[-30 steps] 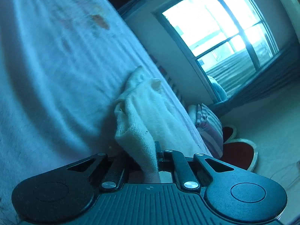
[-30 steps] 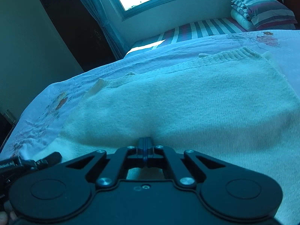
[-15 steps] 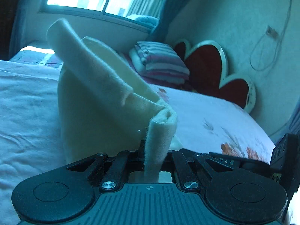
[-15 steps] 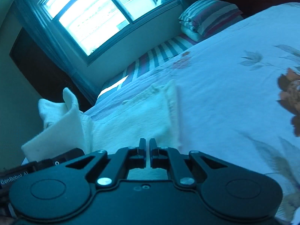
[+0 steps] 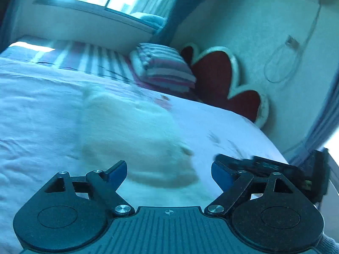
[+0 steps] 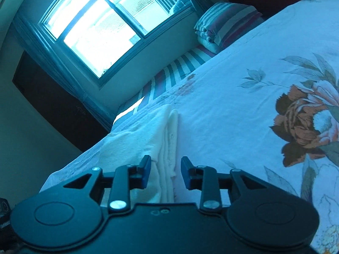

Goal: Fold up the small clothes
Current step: 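Release and press the folded sweater bundle with both open grippers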

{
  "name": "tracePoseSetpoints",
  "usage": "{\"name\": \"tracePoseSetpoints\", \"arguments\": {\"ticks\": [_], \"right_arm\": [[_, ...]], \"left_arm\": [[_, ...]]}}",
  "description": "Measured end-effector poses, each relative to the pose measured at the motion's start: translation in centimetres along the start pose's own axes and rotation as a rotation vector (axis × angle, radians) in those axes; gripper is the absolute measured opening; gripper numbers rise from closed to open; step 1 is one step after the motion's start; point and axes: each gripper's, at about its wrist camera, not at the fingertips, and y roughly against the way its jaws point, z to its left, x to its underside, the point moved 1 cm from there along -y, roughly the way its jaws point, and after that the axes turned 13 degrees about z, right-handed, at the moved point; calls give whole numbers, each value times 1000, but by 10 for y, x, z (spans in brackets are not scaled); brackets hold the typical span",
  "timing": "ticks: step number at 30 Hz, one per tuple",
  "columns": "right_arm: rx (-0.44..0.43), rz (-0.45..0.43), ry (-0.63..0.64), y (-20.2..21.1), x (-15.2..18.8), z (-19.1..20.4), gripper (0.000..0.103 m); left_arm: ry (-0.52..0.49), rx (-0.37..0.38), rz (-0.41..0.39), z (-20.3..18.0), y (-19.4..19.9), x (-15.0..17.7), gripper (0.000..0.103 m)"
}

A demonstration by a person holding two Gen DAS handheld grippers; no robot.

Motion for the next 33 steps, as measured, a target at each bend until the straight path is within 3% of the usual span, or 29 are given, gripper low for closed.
{"name": "tracePoseSetpoints", "arguments": {"ticks": [3,7,8,9,10,13,14,17,21,25,33], "right_arm": [[15,30,52,-18,-9,15,37],[62,73,100,-47,-22,28,36],[75,90,110,-54,-23,29,34],[89,103,129,-61,-22,29,21],[141,119,161,-67,-21,31,16],[161,133,180,-69,-21,30,16],[157,129,199,-67,-24,34,17],[133,75,183,-69,-45,37,36],[154,100,197,-100,-80,40,37],[222,184,252,-136,-87,33,40],[216,180,257,-135,-84,27,44]], "left_arm": [[85,-64,-4,41,-8,-7,86],[143,-92,7,70,-37,-16,86],[151,-109,18,73,-44,-16,86],[156,-122,38,76,-54,-16,86],[141,-147,63,75,-67,-15,86],[77,-161,50,65,-63,-22,86],[79,-135,14,67,-58,-30,86],[97,-151,-20,76,-67,-60,86],[122,-153,-5,91,-95,-92,86],[116,-188,42,101,-126,-106,86],[52,-275,55,86,-138,-115,86]]}}
